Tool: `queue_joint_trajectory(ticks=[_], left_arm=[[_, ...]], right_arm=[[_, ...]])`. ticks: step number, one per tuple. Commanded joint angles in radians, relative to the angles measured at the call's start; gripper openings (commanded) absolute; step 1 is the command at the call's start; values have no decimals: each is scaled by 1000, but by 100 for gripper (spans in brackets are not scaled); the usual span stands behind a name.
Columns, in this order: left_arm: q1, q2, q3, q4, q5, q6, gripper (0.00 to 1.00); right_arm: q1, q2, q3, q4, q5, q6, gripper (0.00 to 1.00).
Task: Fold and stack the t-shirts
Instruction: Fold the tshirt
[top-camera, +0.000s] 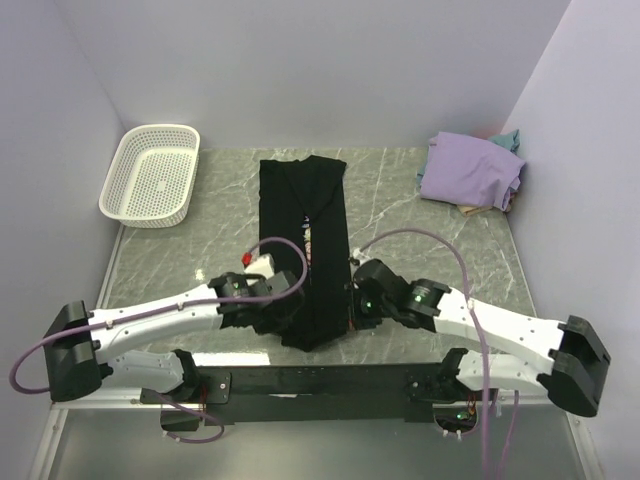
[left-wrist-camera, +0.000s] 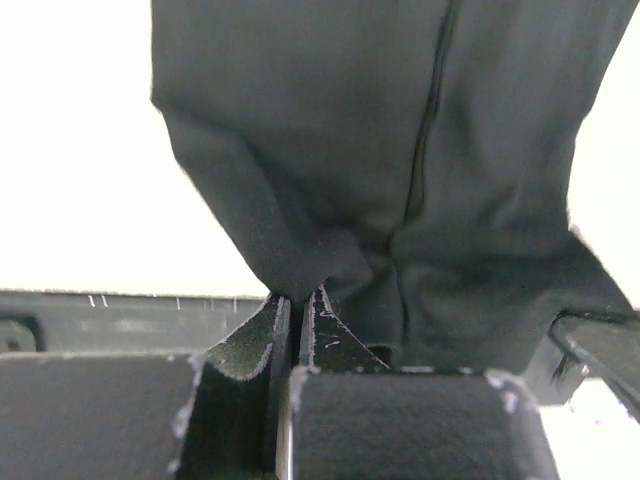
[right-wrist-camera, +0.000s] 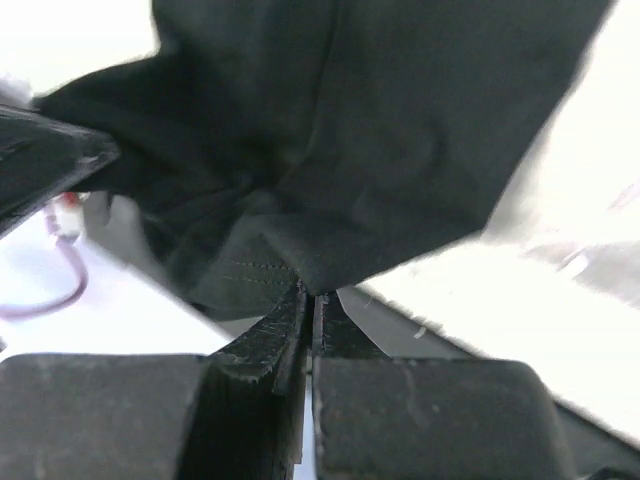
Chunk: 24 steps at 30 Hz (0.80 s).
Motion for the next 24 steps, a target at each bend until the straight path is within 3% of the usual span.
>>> queue_joint_trajectory(ticks=[1,8,15,24], left_arm=[[123,43,83,4,-84,138,1],[297,143,159,117,-70,322,1],[398,303,242,179,-44,422,1],[512,379,302,211,-30,511,1]], right_arm=[[-120,79,66,-4,57,-164,0],[-315,231,146,57,-51,-309,0],[-407,390,292,71,-105,-411,0],[-479,571,470,66,-183,-467,0]])
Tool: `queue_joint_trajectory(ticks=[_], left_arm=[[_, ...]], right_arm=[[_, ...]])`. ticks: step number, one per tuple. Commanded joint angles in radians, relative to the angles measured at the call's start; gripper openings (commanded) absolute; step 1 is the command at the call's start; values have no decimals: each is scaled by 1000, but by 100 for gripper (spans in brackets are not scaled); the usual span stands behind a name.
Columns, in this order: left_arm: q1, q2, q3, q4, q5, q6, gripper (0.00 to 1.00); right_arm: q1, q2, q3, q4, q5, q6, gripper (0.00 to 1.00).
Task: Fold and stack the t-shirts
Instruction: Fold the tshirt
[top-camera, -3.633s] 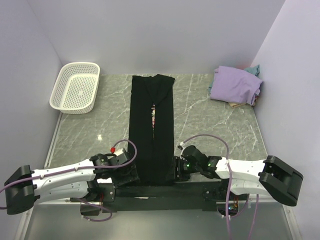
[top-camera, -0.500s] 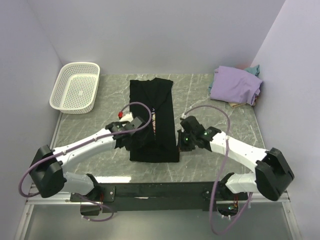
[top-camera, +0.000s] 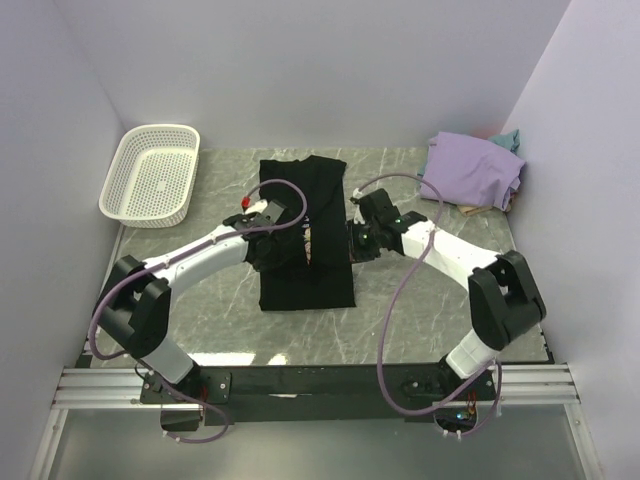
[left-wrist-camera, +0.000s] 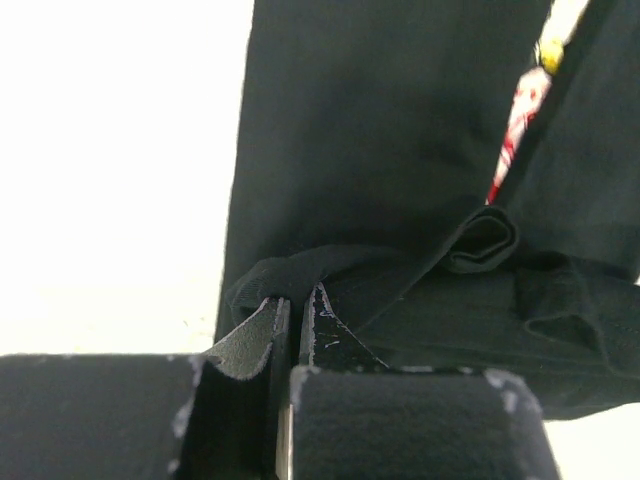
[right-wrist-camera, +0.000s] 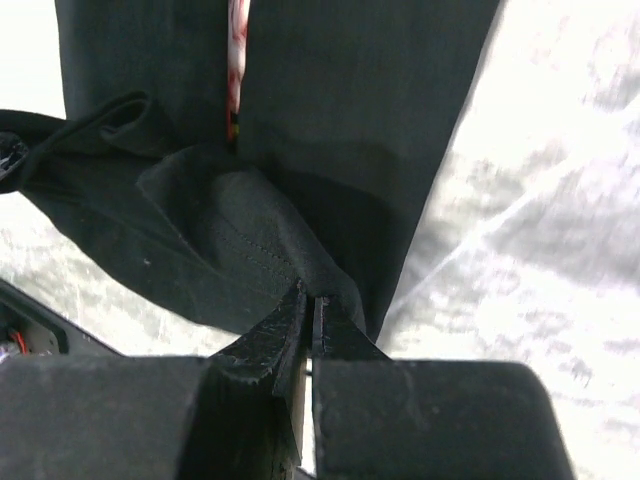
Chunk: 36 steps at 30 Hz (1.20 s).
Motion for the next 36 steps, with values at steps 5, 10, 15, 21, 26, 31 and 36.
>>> queue_joint_trajectory(ticks=[5,10,15,21,26,31,36], left_arm=[[94,39,103,47,-13,114,1],[130,99,158,63,-13,151,1],[158,160,169,88,13,170,1],[186,218,205,125,35,197,2],[207,275,248,160,56,233,18],[236,297,317,200,50,279,79],[258,254,371,197,11,309,97]], right_arm=[[-57,146,175,12,-64,-71,0],[-80,219,267,-4,-78,-90,0],[-107,286,328,-12,-99,-87,0],[-123,346,384,-18,-102,-84,0],[-134,400,431,-18,-69,-74,2],[-144,397,433,49,-35,-52,30],[-163,355,428,80,51,-41,37]])
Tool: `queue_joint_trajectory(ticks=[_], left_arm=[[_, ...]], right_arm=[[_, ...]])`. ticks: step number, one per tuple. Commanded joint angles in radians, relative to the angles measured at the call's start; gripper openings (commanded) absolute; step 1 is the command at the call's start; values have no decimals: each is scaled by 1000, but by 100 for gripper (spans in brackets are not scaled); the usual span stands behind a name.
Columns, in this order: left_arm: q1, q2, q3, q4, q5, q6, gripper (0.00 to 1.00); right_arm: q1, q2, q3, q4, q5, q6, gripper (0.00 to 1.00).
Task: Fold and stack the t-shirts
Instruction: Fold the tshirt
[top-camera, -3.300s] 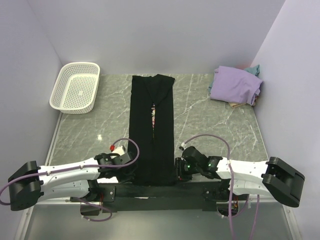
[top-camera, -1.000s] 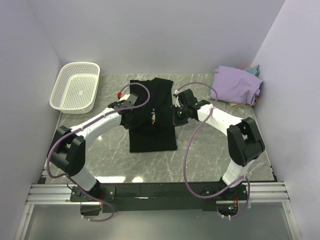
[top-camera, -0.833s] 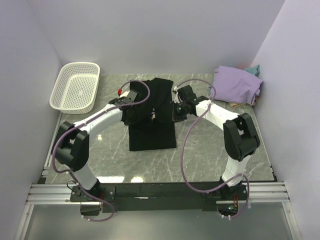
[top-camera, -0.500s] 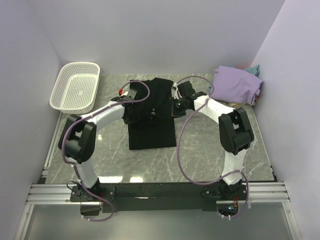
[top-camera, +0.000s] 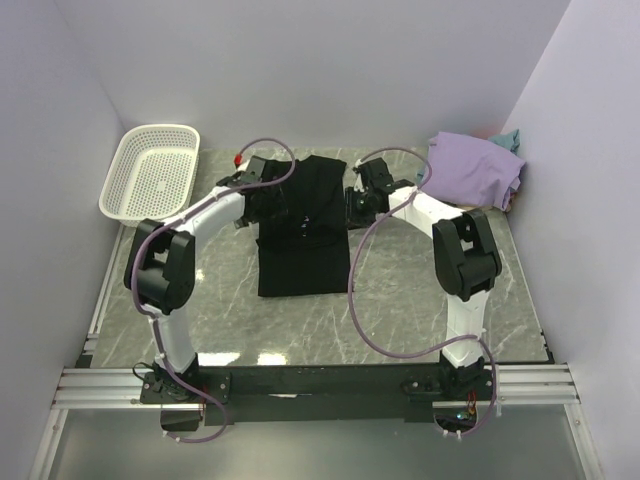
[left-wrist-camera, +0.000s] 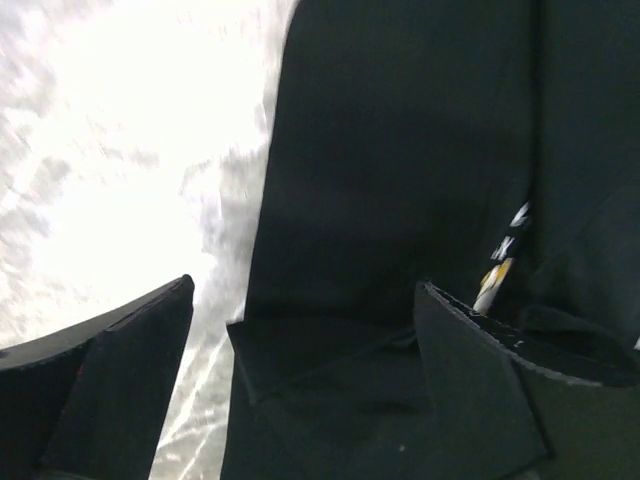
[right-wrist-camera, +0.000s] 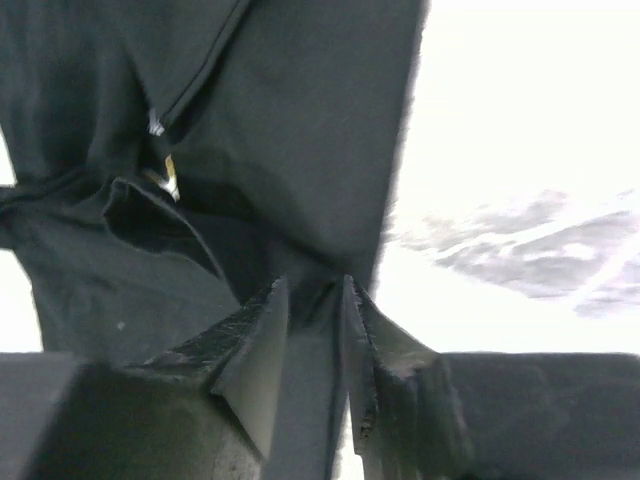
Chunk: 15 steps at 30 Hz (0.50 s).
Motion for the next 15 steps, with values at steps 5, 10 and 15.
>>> queue_joint_trajectory(ticks=[5,10,15], left_arm=[[15,-163,24,34,50,34,98],[15,-261,-159,77,234,-12,97],[-23,-294,-303,90,279,-26,96]], right_arm=[[-18,-157,-13,75,-12,-18,42],[-2,-168,-42,35,-177,-18,42],[31,-173,-106,33,-187,-13,42]])
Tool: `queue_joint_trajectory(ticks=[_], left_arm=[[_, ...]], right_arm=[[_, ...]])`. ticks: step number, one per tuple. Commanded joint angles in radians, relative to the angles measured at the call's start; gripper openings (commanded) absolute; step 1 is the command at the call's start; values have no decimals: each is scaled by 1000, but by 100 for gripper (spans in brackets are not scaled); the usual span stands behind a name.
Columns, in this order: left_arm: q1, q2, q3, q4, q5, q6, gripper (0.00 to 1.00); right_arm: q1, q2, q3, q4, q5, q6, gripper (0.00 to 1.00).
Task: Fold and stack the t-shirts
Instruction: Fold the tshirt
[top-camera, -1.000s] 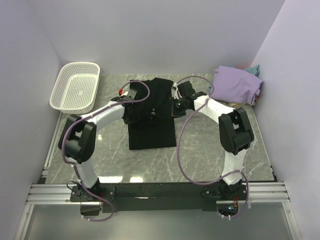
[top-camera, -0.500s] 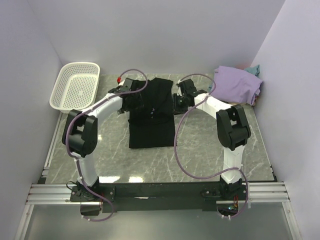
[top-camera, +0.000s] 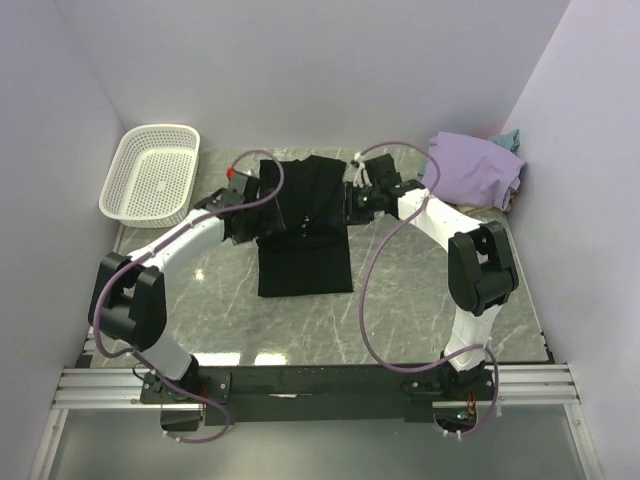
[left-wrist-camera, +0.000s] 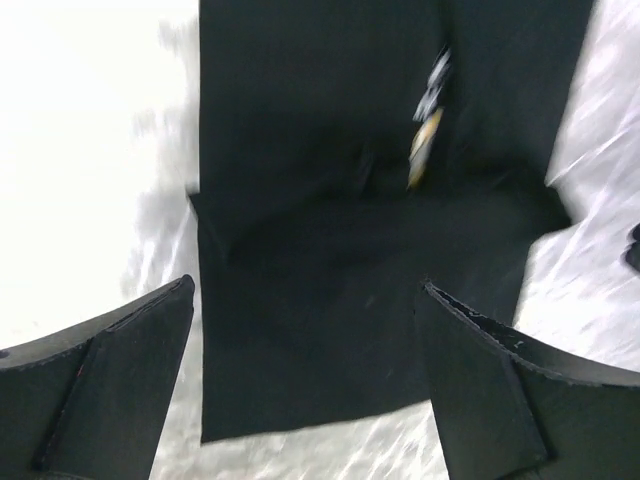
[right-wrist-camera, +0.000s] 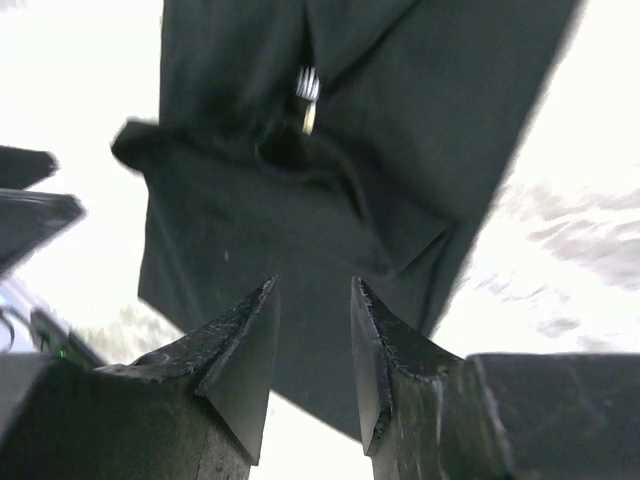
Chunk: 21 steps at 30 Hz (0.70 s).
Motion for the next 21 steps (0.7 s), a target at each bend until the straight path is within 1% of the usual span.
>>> queue_joint_trajectory(ticks=[1,3,7,10,12,14,17,21], left_arm=[[-35,-12,-109,31,74,-28,96],[-35,-4,-143,45,73,-31,95],[-35,45,-140,70,68,-37,95],[-34,85,-108,86,64,-33,95],[-35,117,-56,79,64,-22,95],[-34,165,4,62,30,-16,95],[-35,209,61,54,24,-3,95],[-34,249,99,60,19,9,95]], right_arm=[[34,-27,-65,3,-59,-6,42],[51,-26,-75,4,-67,-2,41],[80,-6,-75,2,-64,3,41],[92,26,-66,8,-62,9,41],[94,58,-43,4,-62,10,41],[94,74,-20,-7,-59,10,41],[95,83,-4,-19,-59,6,41],[95,94,2,-30,-52,-3,41]])
